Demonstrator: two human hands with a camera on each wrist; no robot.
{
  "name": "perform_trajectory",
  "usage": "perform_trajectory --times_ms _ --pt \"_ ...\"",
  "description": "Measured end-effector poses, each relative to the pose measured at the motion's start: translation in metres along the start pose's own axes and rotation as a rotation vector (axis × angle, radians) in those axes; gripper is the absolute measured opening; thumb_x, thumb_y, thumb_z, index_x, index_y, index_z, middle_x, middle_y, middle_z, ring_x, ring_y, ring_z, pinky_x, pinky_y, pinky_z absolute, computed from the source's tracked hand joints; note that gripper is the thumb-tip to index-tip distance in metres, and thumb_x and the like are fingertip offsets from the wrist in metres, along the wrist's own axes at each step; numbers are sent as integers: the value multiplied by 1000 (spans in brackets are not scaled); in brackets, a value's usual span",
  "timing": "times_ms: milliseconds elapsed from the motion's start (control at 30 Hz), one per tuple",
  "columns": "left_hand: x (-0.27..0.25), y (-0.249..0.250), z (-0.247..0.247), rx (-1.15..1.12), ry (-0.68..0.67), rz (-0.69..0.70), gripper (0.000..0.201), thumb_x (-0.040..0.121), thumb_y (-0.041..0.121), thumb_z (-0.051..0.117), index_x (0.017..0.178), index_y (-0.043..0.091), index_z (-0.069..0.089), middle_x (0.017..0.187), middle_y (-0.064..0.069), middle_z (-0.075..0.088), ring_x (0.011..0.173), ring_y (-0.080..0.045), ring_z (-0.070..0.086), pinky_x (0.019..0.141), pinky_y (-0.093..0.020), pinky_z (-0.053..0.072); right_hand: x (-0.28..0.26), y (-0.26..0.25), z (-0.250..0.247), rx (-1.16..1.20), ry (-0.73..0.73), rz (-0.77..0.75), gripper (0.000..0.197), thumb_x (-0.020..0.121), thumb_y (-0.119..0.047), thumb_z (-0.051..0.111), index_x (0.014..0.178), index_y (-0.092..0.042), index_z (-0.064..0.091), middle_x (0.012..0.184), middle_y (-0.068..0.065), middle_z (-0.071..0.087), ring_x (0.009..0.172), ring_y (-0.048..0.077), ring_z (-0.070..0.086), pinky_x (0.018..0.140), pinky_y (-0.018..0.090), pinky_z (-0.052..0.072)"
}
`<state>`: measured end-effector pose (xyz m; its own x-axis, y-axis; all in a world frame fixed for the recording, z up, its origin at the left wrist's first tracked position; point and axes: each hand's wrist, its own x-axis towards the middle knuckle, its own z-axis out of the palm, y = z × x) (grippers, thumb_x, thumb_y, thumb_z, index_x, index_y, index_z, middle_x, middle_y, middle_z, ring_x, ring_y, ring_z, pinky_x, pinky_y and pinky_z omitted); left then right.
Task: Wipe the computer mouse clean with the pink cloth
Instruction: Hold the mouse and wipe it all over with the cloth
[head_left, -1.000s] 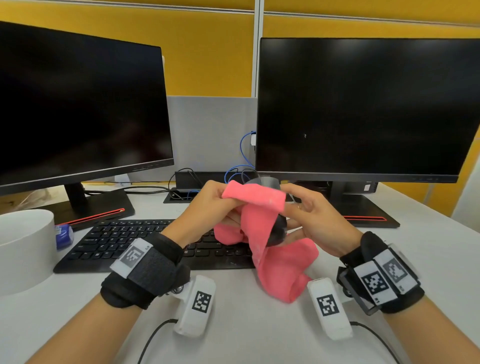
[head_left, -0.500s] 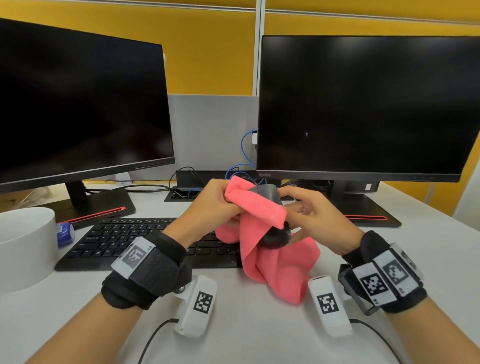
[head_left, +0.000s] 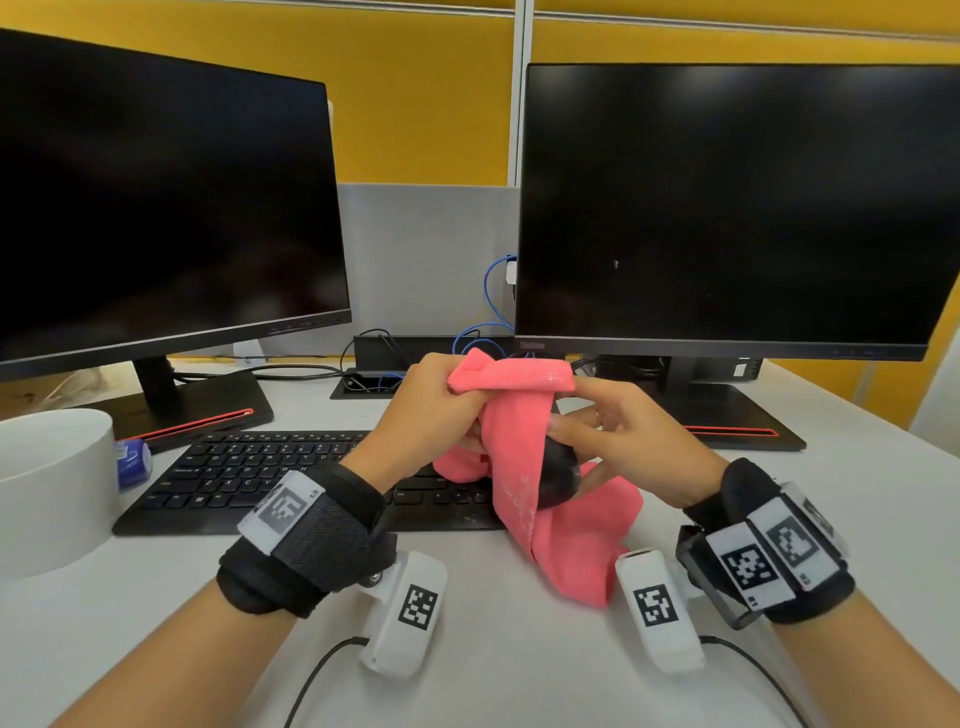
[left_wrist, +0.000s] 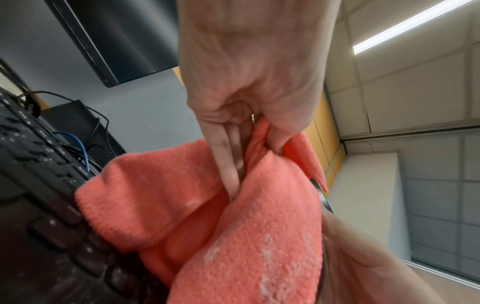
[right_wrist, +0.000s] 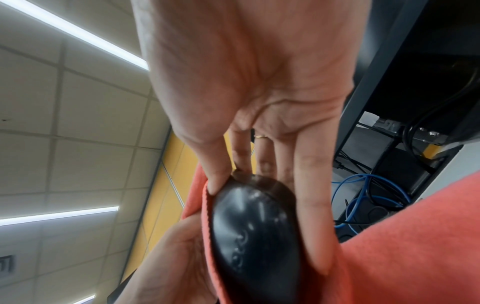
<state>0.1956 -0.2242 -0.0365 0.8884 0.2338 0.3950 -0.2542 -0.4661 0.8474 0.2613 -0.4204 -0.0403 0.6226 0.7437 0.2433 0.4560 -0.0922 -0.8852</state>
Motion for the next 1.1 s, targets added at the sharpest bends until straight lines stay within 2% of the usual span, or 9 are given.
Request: perform_trajectory --times_ms 100,200,333,533,667,767,900,1000,1100 --pt "1 0 -2 -10 22 5 26 96 20 55 89 -1 67 82 -27 67 74 -42 67 64 -51 58 1 0 0 44 -3 32 27 97 -21 57 123 -19 59 98 20 73 85 40 72 63 50 61" --pt "3 -1 -3 -254 78 -84 17 99 15 53 91 9 67 71 -10 66 55 -16 65 46 -26 51 2 -3 -4 193 27 30 24 97 -22 54 118 -11 59 97 16 72 81 39 71 57 40 60" --pt "7 -6 -6 -438 88 -118 17 98 22 55 88 13 65 66 3 68 59 -11 66 57 -28 54 3 -1 -11 333 90 -7 34 92 -31 54 118 -11 60 94 9 66 76 27 67 57 35 57" --pt "7 -6 -9 -536 -3 -94 19 97 4 53 102 13 69 86 -1 75 76 -13 71 65 -29 59 10 4 -12 467 170 30 31 101 -27 46 115 -6 64 86 8 61 72 19 62 55 30 56" --pt "1 -2 -6 -349 -82 -46 30 88 -14 56 98 12 68 73 7 73 65 -5 67 57 -21 54 11 3 -8 561 182 92 57 86 -40 55 126 0 58 123 34 56 99 35 60 60 37 58" --pt "-3 4 2 -161 -175 82 40 81 -13 67 111 13 64 86 9 73 77 0 66 66 -16 52 12 5 -4 611 136 117 63 79 -44 60 126 -2 60 136 33 48 110 37 57 73 44 61" --pt "-6 7 9 -94 -205 174 45 77 -6 74 112 16 59 96 5 70 84 1 64 71 -16 51 14 6 4 559 142 91 37 76 -40 60 100 -17 75 107 18 67 99 31 62 62 36 60" --pt "-7 5 8 -184 -168 95 34 82 -9 67 104 17 63 87 4 71 78 -3 67 63 -21 55 13 6 2 550 149 66 32 88 -33 54 105 -11 69 95 13 64 78 21 67 56 34 58" --pt "-4 0 4 -246 -136 10 13 90 1 63 102 3 64 80 -4 70 69 -13 68 55 -25 55 10 7 2 552 100 55 29 89 -30 53 106 -9 65 90 10 63 68 18 68 54 34 58"
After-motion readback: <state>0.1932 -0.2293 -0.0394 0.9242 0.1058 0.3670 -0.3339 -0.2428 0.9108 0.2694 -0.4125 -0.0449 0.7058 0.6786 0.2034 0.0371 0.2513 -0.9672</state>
